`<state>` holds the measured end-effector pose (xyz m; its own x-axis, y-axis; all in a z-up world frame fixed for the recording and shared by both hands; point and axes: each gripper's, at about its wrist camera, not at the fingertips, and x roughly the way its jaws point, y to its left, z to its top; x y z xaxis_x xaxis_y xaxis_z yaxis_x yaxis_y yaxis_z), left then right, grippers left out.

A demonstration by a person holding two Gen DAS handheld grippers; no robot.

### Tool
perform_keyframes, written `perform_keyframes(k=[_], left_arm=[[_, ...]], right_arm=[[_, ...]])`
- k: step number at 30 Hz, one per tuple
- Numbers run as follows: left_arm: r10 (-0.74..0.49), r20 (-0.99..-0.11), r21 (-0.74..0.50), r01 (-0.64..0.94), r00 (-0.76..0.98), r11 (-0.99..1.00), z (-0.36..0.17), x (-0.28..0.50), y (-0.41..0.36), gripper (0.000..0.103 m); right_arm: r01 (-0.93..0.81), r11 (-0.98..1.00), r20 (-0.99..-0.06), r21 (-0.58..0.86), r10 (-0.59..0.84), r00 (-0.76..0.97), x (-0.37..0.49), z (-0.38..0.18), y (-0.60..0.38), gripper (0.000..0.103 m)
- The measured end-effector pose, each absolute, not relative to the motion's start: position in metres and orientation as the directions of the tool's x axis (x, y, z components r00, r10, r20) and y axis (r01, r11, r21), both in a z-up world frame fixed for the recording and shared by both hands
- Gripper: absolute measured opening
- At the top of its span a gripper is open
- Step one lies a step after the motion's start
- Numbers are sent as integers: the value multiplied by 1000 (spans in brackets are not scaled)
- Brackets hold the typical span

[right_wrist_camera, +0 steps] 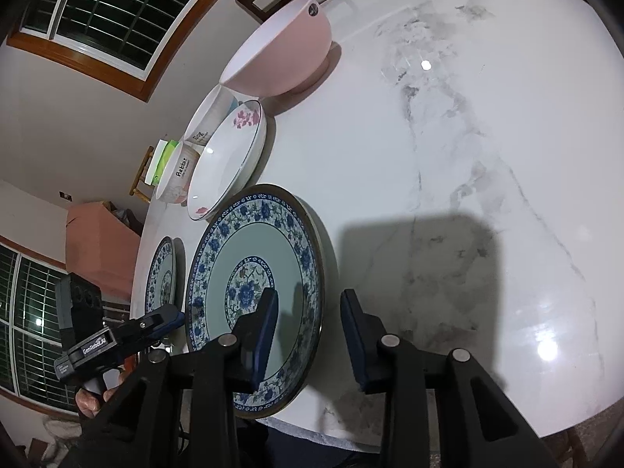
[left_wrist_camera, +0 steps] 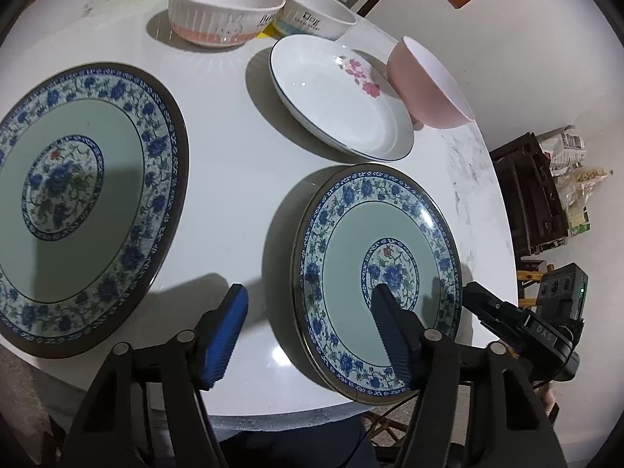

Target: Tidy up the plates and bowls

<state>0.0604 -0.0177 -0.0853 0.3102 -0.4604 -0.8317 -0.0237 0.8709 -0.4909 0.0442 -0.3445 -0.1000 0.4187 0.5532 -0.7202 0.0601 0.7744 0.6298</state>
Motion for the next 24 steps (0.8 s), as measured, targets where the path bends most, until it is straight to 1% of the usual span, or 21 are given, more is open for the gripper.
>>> perform_keyframes(k=[3, 6, 8, 10, 15, 16, 19, 22, 24], left_arm=[[-468, -832, -501, -38, 297, 865, -90, 64, -18, 55], [-466, -835, -498, -41, 293, 866, -93, 65, -19, 52], [-468, -835, -499, -39, 289, 866, -95, 67, -21, 49], [-469, -836, -498, -37, 284, 866, -96, 68, -22, 47], [-476, -834, -503, -29, 278, 864, -97, 69, -23, 39], [-477, -833, -503, -27, 278, 864, -98, 70, -23, 37], [-487, -831, -508, -8, 269, 861, -100, 70, -26, 26], [-472, -837, -489, 10, 278, 872, -100, 69, -29, 24], [-457, -843, -472, 19, 284, 882, -99, 68, -30, 22]], right_arm=[[52, 773, -718, 632, 559, 414, 46, -102, -344, 33], [52, 771, -718, 635, 564, 408, 48, -105, -343, 29], [46, 772, -719, 634, 567, 401, 50, -106, -341, 26], [42, 770, -719, 636, 572, 396, 51, -108, -340, 25], [37, 786, -734, 617, 559, 386, 52, -110, -337, 16], [36, 793, -741, 608, 551, 384, 52, -111, -337, 11], [35, 790, -738, 612, 554, 387, 52, -110, -337, 11], [35, 796, -741, 605, 546, 391, 51, -110, -337, 11], [38, 803, -748, 594, 535, 392, 51, -109, -335, 11]])
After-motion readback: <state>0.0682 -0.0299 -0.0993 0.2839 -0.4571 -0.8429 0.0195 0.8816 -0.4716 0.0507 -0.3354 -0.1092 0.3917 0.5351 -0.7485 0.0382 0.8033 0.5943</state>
